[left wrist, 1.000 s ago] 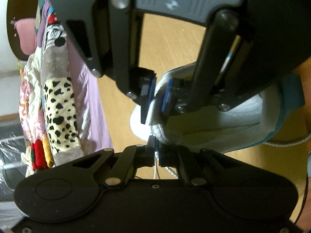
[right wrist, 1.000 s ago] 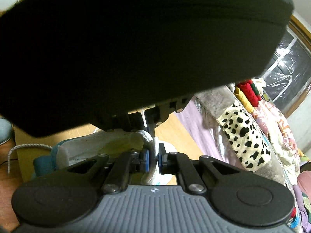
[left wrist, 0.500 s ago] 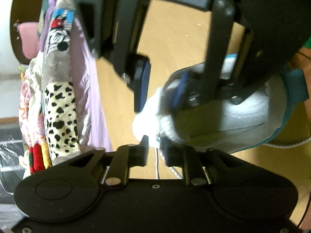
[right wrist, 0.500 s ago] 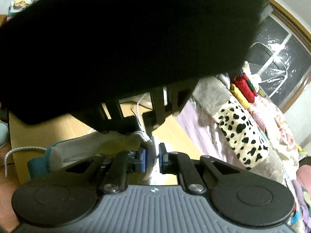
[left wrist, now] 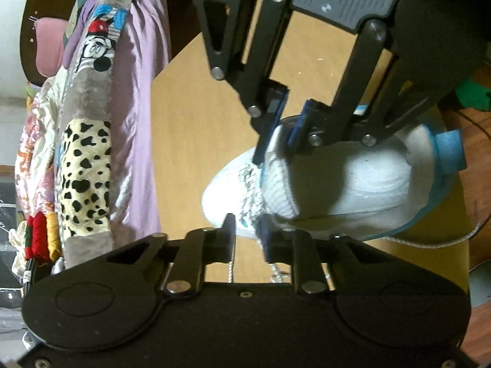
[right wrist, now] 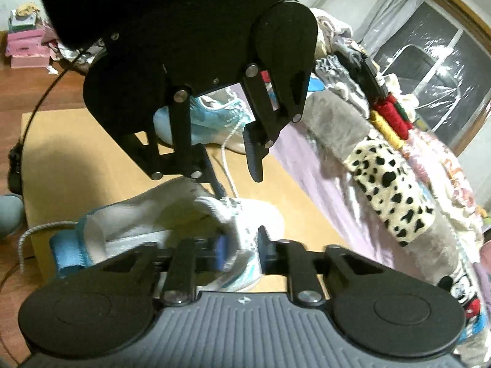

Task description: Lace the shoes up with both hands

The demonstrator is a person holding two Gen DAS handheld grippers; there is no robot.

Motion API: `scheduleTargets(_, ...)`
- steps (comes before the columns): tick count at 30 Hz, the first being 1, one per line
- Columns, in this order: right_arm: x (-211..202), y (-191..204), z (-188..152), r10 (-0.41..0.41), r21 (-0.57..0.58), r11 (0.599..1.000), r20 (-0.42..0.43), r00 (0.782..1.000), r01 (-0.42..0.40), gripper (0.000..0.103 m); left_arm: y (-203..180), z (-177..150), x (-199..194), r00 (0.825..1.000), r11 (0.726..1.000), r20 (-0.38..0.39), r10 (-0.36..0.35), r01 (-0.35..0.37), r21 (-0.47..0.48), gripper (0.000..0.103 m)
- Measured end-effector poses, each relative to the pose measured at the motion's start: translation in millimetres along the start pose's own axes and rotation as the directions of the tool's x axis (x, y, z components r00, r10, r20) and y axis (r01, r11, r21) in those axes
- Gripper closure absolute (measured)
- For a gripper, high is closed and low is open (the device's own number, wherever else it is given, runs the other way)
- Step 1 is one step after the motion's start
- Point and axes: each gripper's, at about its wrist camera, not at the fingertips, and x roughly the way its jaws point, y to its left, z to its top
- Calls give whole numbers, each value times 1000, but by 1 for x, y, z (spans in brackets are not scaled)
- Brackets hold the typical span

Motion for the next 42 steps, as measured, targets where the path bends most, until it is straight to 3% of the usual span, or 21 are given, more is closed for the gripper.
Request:
scheduleTargets(4,-2,2,1,-13,-15,1000,6,1000,13,94,-3,1,0,1000,1000,4,1,-1,8,100)
scheduleTargets(18,0,4,7,-39,-73,996,29,999,41,94,-8,9,5,1000,994,7,17,-18,107,101)
scheduleTargets(28,-1,5,10,-41,-90,995,39,998,45,94,3,-5,-5,1000,1000,16,25,-25,-15,99)
scheduleTargets(42,-1,6,10,-36,-83,996,38,999,39,94,5,-3,2,1000,1000,15,-9,9,-3,101)
